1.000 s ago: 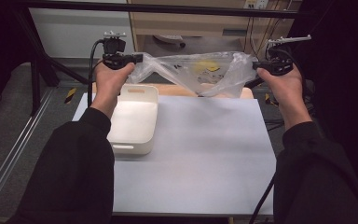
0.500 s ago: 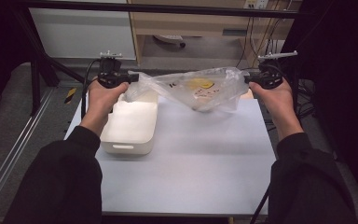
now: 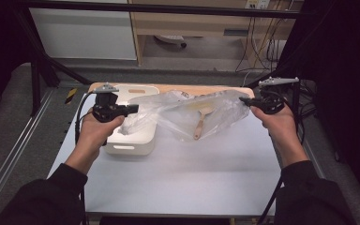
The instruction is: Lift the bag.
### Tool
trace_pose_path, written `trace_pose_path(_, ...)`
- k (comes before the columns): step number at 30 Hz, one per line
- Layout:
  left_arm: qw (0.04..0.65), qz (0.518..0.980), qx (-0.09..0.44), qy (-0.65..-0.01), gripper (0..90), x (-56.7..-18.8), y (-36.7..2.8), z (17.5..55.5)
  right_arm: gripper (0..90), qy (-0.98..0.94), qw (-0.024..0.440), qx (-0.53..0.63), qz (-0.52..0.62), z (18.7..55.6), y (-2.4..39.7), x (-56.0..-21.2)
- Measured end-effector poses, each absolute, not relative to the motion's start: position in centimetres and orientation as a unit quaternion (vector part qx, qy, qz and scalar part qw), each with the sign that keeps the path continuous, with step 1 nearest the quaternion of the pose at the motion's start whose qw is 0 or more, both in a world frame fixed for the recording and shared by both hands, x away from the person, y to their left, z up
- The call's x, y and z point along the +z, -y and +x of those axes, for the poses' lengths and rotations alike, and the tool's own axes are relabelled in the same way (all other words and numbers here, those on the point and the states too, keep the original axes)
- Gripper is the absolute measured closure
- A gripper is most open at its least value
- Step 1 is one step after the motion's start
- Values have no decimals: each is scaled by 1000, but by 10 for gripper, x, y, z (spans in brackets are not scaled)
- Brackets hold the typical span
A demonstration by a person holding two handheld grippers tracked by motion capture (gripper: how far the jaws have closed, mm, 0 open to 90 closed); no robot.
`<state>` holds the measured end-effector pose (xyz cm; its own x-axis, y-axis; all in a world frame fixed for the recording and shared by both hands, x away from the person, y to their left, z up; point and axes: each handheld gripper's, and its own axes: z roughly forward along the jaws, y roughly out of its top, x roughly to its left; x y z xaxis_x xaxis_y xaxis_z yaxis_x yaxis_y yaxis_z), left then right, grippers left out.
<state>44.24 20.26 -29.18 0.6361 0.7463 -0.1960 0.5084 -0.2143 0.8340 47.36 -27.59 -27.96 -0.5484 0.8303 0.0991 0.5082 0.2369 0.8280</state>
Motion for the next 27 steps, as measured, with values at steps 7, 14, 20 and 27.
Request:
trace_pose_path(7,478,781,97,-389,900,-318,-199,410,900,-772,179,436,426,450,273,-300)
trace_pose_path(14,482,785,78,-382,900,-337,-197,391,900,-774,170,438,425,433,271,-318)
trace_pose_path(20,482,790,65,-374,900,-351,-192,374,900,-774,159,444,422,420,272,-333)
trace_pose_path(27,476,798,52,-367,900,-373,-188,352,900,-776,139,442,429,399,275,-360)
